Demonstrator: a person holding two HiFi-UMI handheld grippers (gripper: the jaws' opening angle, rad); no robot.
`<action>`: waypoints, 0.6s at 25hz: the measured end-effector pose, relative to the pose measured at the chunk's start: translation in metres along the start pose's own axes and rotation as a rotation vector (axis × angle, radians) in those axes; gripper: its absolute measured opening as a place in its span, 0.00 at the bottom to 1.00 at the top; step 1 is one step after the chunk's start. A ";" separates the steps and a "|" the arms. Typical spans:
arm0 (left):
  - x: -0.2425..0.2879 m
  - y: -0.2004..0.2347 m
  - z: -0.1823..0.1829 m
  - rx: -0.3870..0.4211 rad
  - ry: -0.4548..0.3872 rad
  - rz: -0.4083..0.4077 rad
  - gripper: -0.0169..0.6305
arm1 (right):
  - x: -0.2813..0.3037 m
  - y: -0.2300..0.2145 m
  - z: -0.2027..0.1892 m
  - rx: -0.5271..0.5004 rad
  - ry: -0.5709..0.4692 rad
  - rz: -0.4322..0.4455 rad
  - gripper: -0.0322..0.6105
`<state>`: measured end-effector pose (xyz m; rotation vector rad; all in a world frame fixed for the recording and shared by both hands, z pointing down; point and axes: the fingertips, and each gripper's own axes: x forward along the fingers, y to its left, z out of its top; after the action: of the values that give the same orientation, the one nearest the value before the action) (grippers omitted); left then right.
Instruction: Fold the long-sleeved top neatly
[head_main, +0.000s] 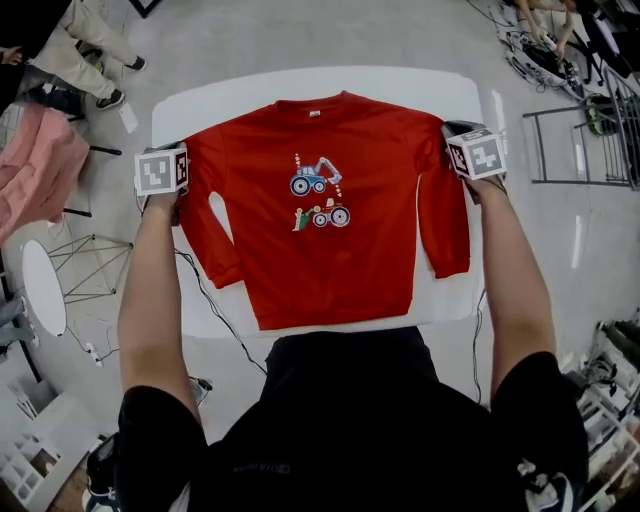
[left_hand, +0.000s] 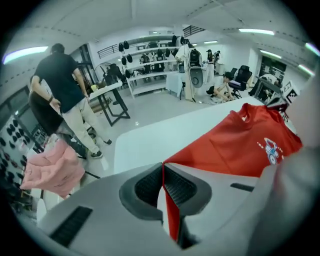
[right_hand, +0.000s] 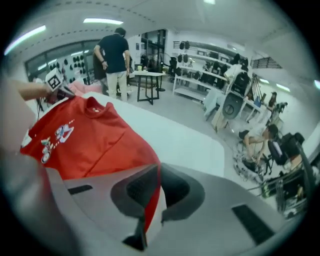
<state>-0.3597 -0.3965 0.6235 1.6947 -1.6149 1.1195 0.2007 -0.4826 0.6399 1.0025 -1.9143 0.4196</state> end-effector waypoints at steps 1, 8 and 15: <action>0.002 0.000 -0.002 0.028 0.008 0.018 0.05 | 0.000 0.001 0.001 -0.057 -0.001 -0.016 0.09; 0.007 -0.011 -0.007 0.028 -0.022 0.013 0.07 | 0.000 -0.001 -0.002 -0.084 0.022 -0.054 0.18; -0.058 -0.023 0.008 -0.041 -0.197 -0.097 0.17 | -0.063 0.011 0.002 0.061 -0.093 -0.059 0.20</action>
<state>-0.3318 -0.3695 0.5742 1.8834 -1.6404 0.8906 0.2074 -0.4473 0.5869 1.1333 -1.9592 0.4061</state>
